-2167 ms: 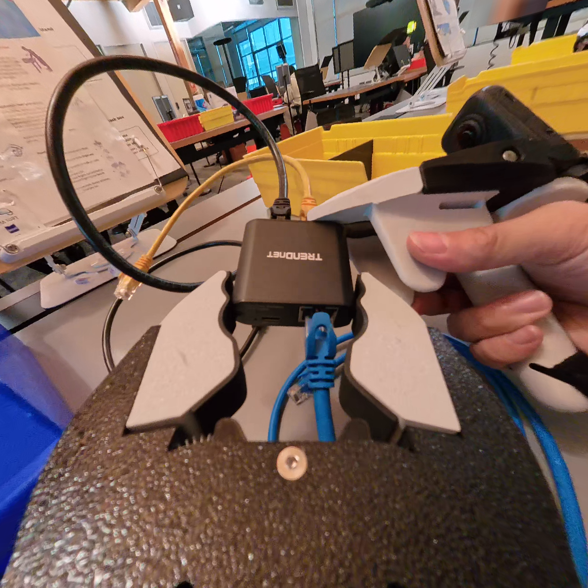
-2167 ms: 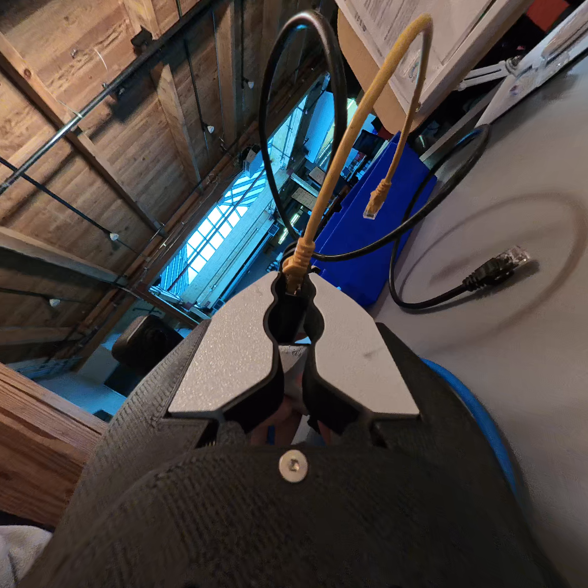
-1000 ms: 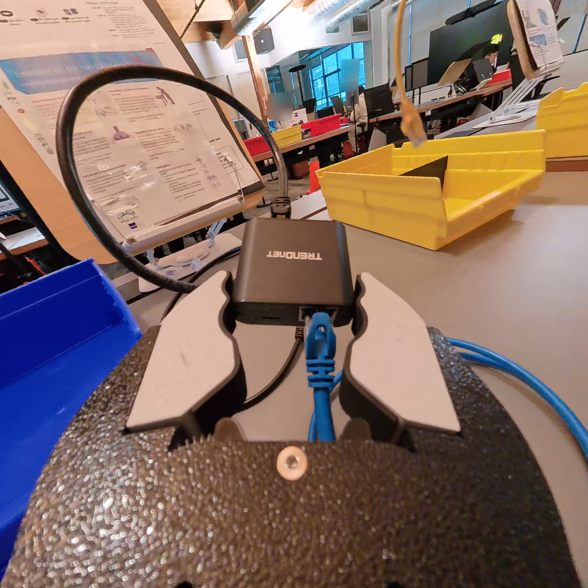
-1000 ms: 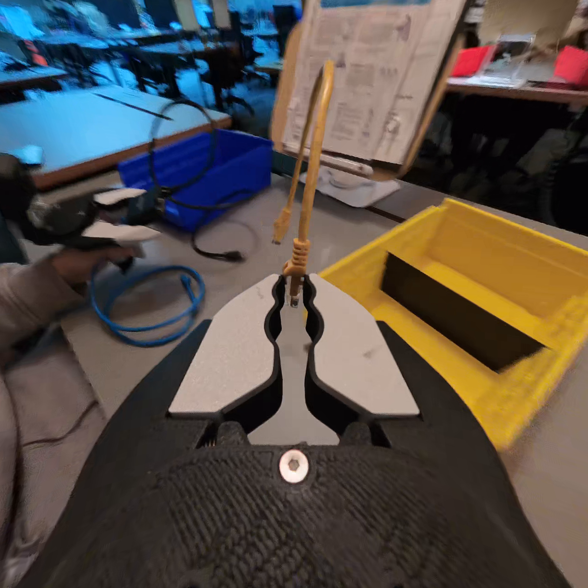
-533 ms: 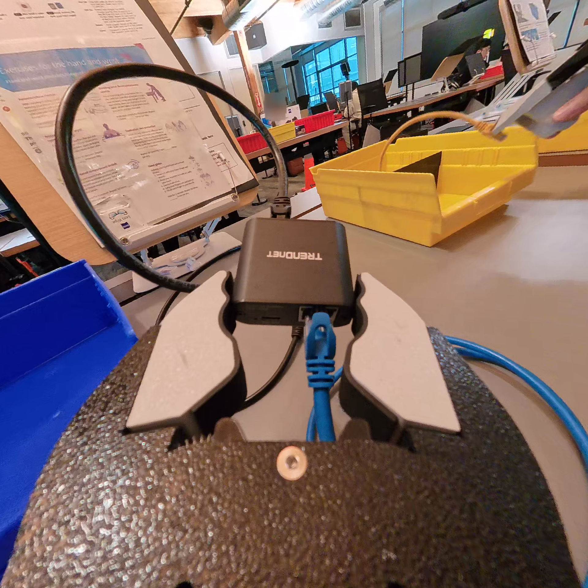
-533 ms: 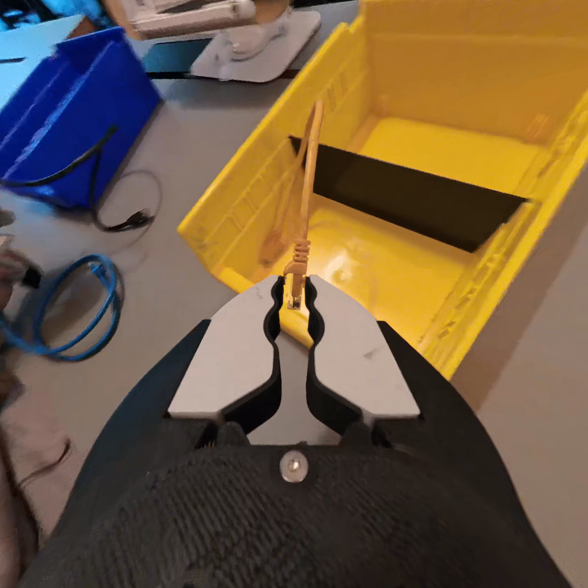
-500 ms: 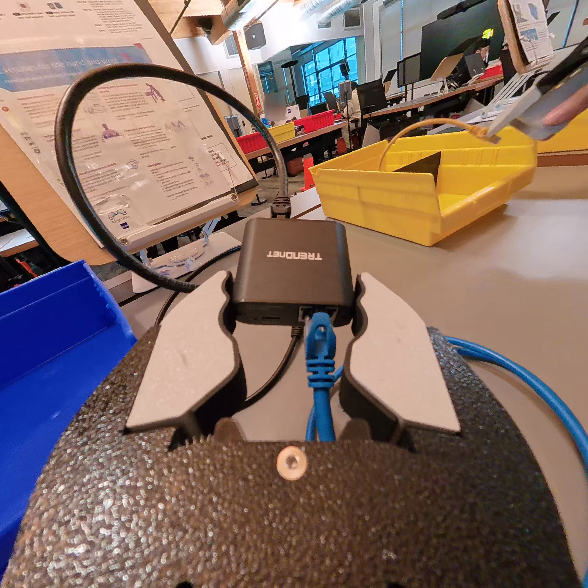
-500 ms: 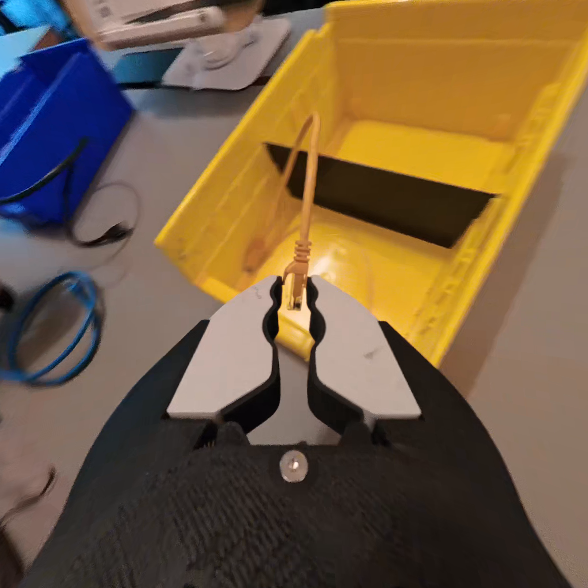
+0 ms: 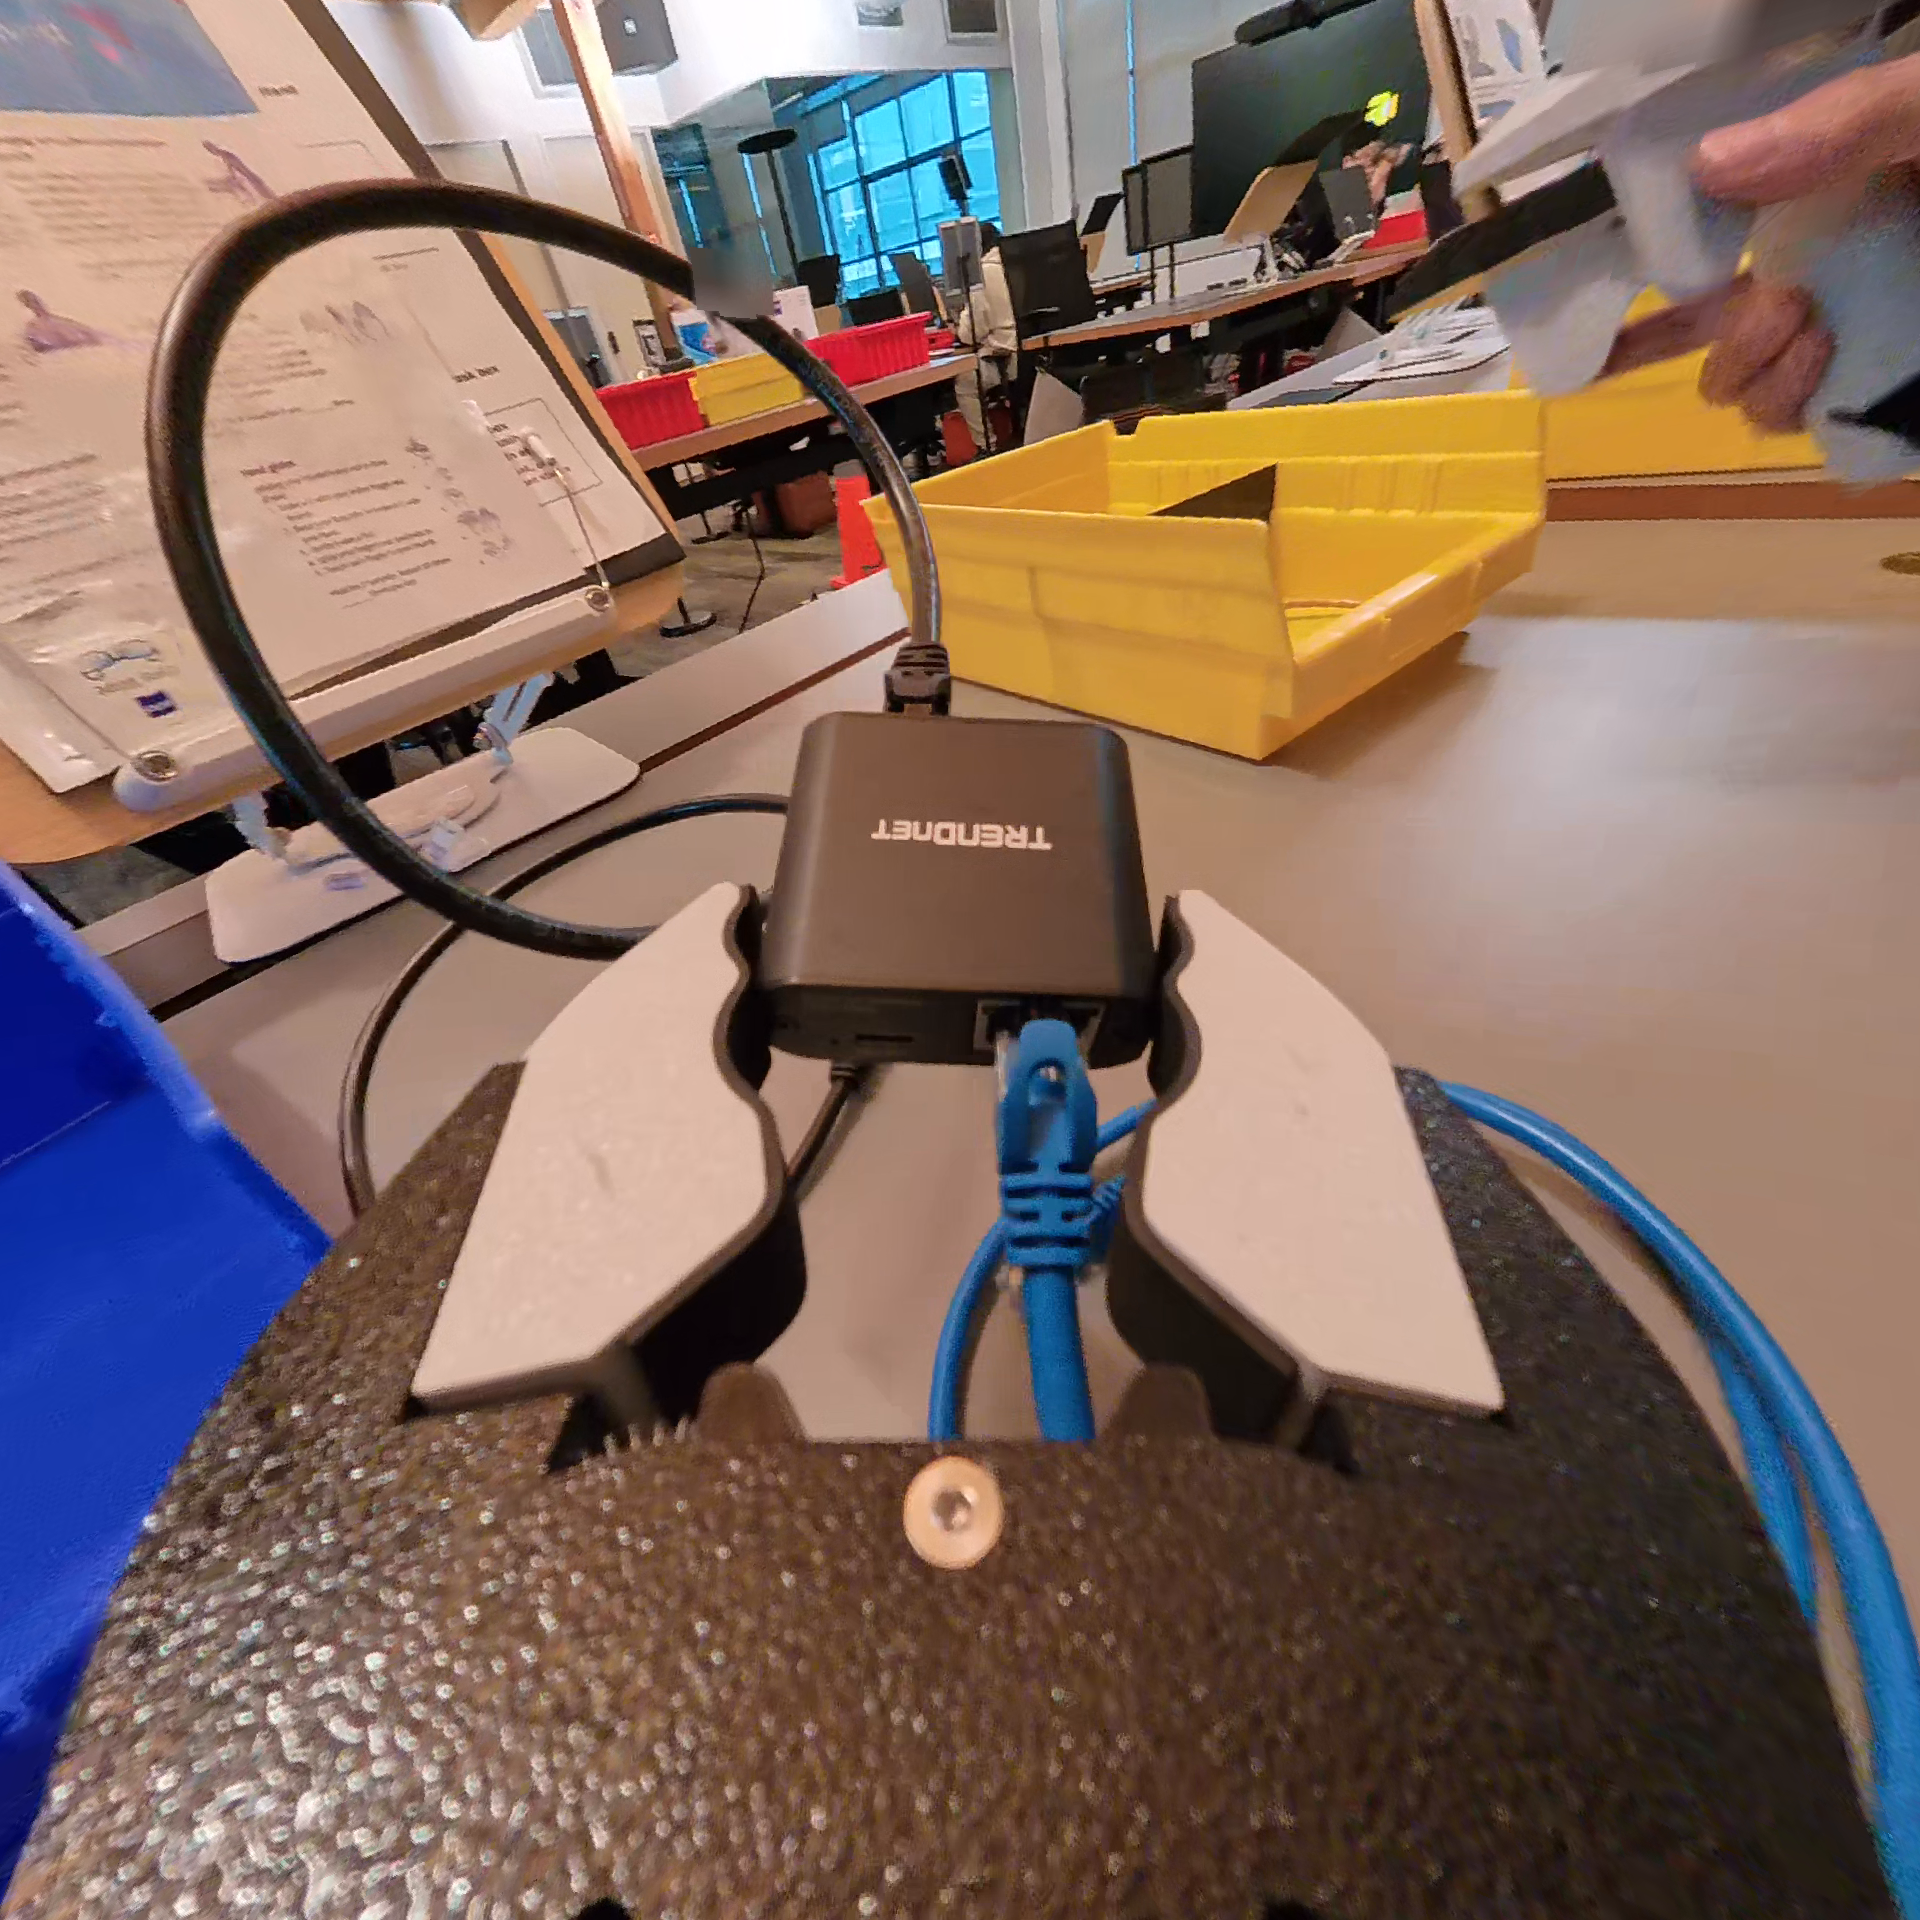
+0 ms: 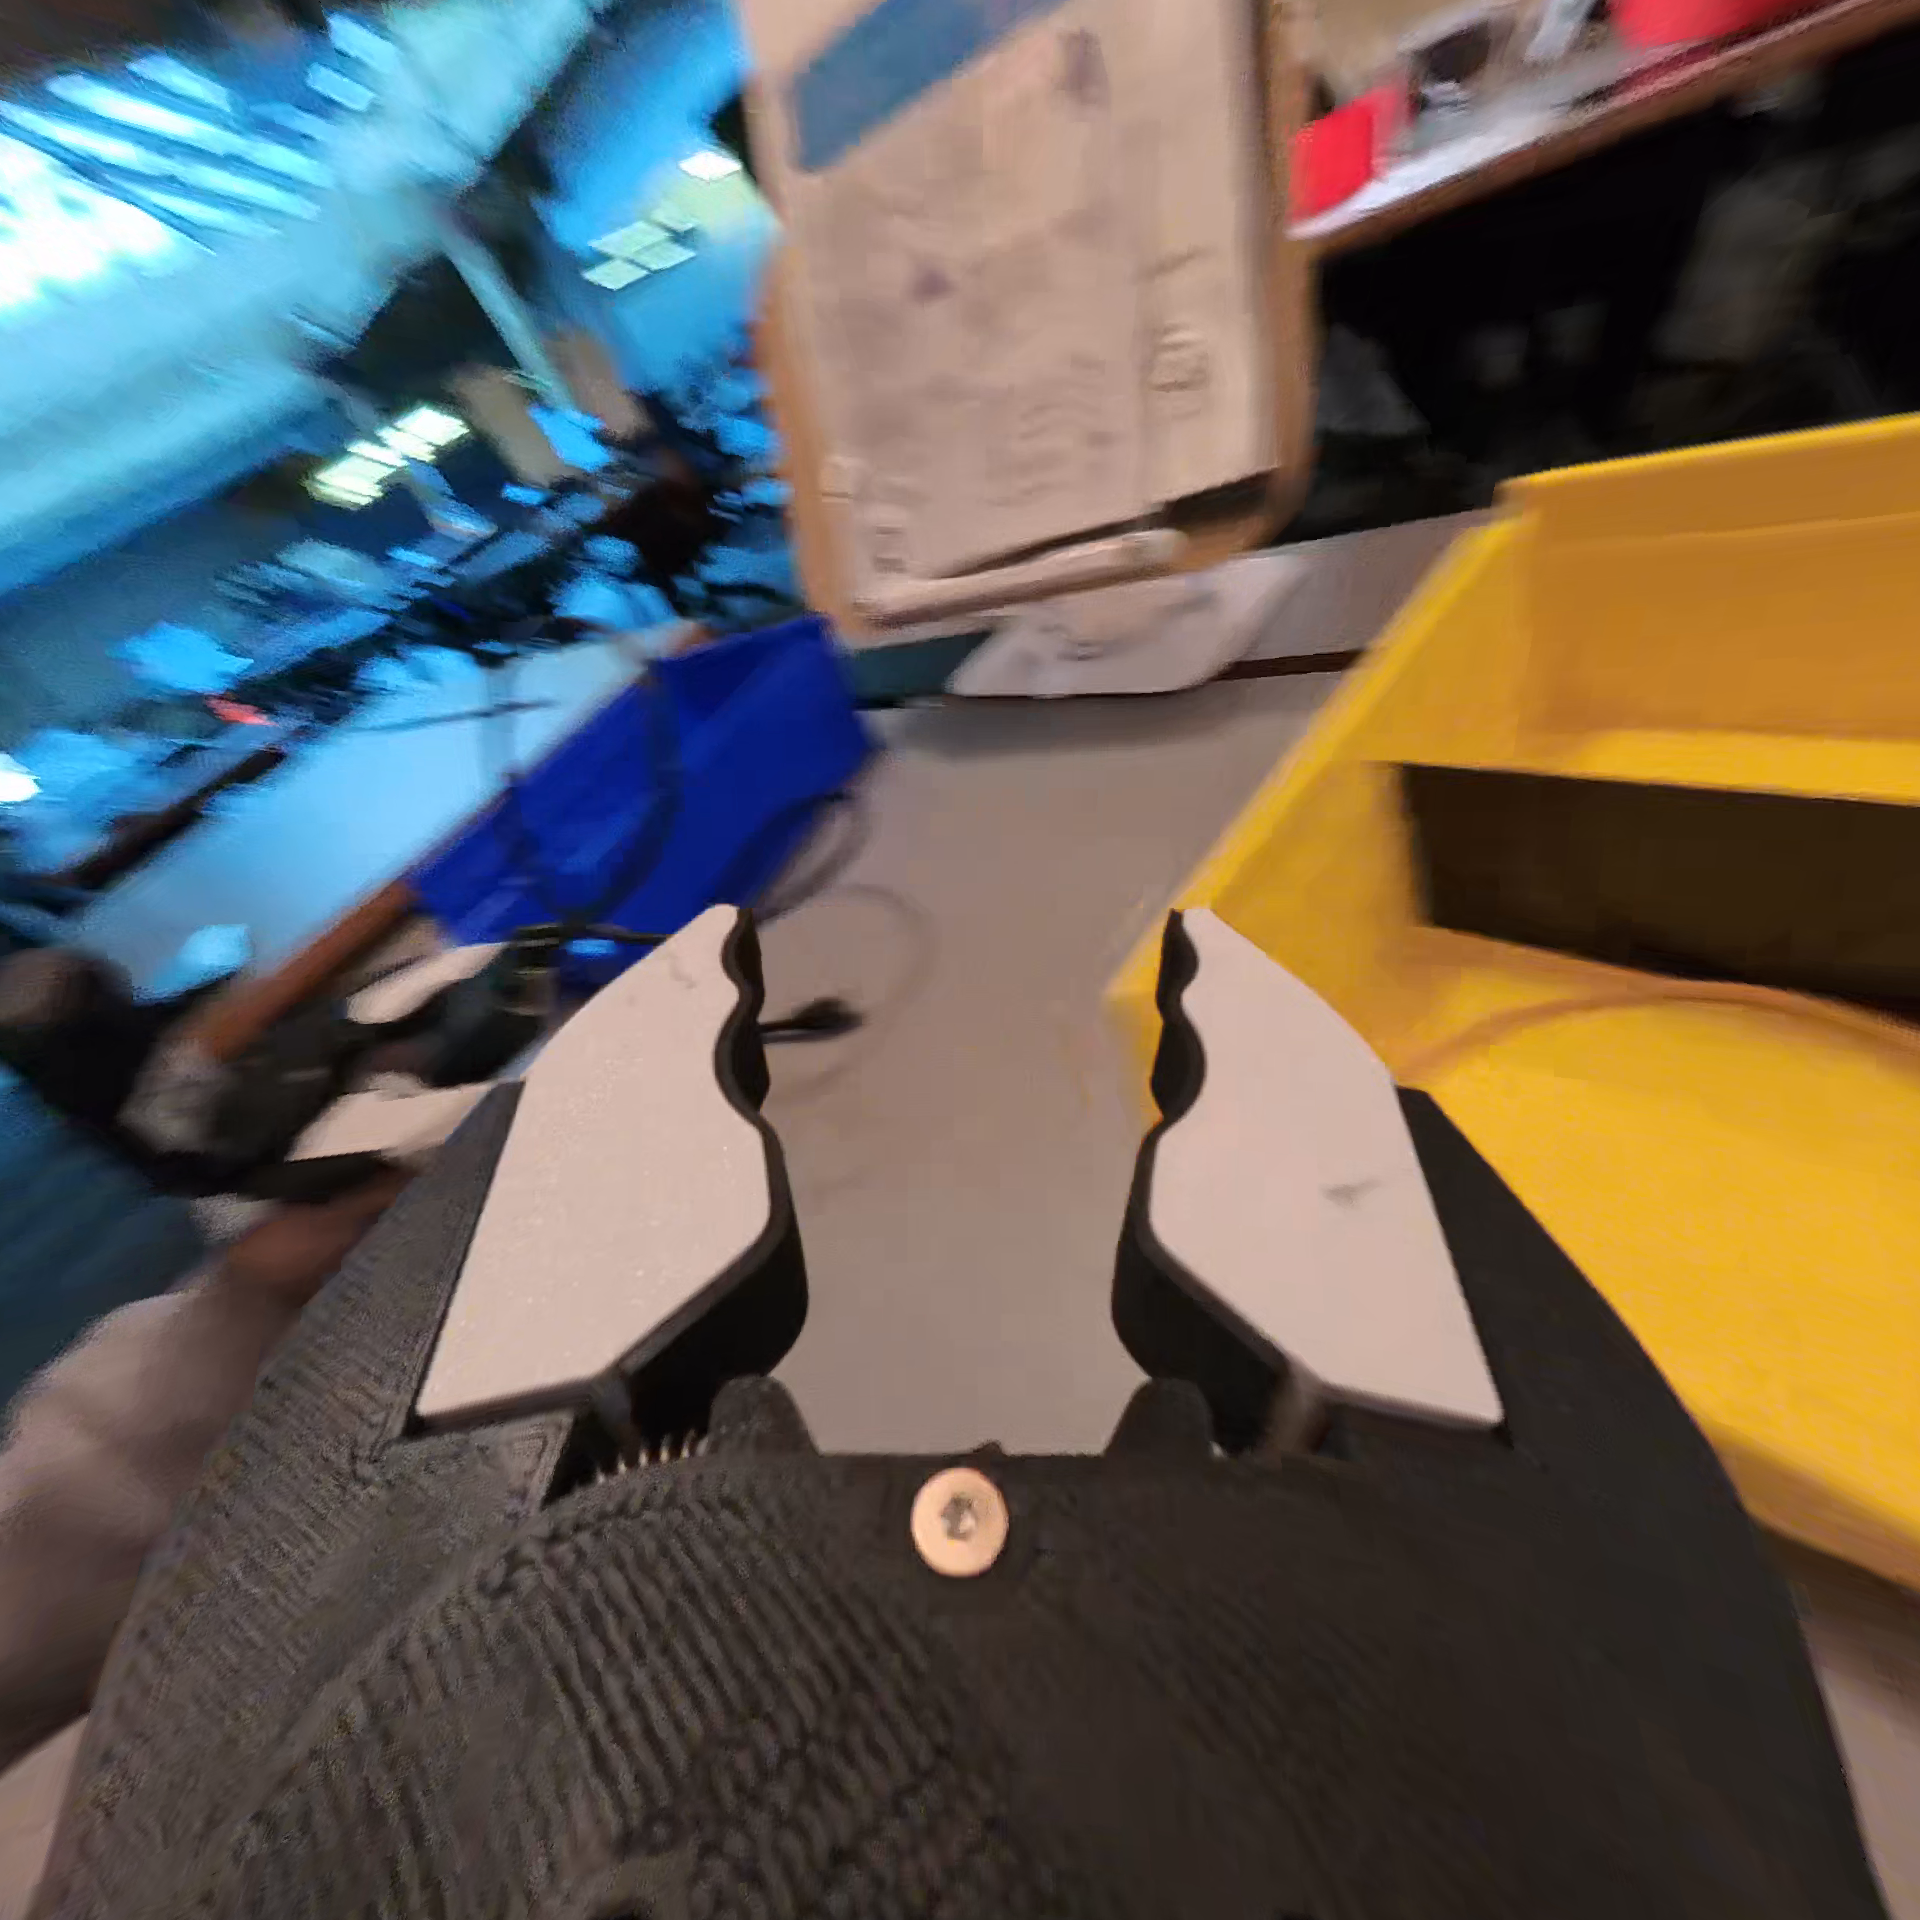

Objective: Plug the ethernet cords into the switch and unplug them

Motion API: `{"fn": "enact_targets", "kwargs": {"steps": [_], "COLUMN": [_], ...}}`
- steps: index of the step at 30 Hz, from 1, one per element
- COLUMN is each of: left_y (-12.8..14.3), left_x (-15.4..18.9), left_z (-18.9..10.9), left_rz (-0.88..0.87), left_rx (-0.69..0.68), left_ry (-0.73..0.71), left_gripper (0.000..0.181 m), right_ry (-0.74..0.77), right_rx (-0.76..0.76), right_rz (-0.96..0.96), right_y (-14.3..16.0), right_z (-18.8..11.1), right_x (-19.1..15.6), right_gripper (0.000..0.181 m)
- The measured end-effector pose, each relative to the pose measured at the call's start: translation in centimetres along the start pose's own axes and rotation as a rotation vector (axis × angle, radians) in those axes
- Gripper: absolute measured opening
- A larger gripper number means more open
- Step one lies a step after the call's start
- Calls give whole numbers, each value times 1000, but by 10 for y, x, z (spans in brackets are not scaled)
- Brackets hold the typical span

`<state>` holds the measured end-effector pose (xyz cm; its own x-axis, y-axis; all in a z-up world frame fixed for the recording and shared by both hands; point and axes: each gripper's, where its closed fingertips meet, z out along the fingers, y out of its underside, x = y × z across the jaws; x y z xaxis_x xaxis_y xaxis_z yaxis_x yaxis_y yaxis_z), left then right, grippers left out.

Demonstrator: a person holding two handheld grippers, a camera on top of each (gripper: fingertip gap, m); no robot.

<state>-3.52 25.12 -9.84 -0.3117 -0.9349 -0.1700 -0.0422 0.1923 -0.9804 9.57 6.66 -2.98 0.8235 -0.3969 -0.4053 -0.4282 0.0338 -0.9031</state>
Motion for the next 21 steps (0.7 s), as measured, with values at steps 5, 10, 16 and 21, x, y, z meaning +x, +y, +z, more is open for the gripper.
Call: {"fn": "enact_targets", "kwargs": {"steps": [5, 10, 16, 21], "left_y": [-1, -4, -1, 4], "left_x": [11, 28, 38, 40], "left_z": [0, -6, -8, -4], "left_rz": [-21, 1, 37, 78], "left_rx": [17, 22, -4, -37], "left_ry": [79, 206, 275, 258], "left_gripper": [71, 71, 71, 71], "right_ry": [-329, -451, -447, -468], "right_rx": [28, -16, 33, 46], "right_rz": [299, 559, 694, 742], "right_y": [62, 95, 109, 111], "right_z": [54, 90, 94, 93], "right_x": [-102, -138, -143, -146], "right_gripper": [66, 52, 39, 36]}}
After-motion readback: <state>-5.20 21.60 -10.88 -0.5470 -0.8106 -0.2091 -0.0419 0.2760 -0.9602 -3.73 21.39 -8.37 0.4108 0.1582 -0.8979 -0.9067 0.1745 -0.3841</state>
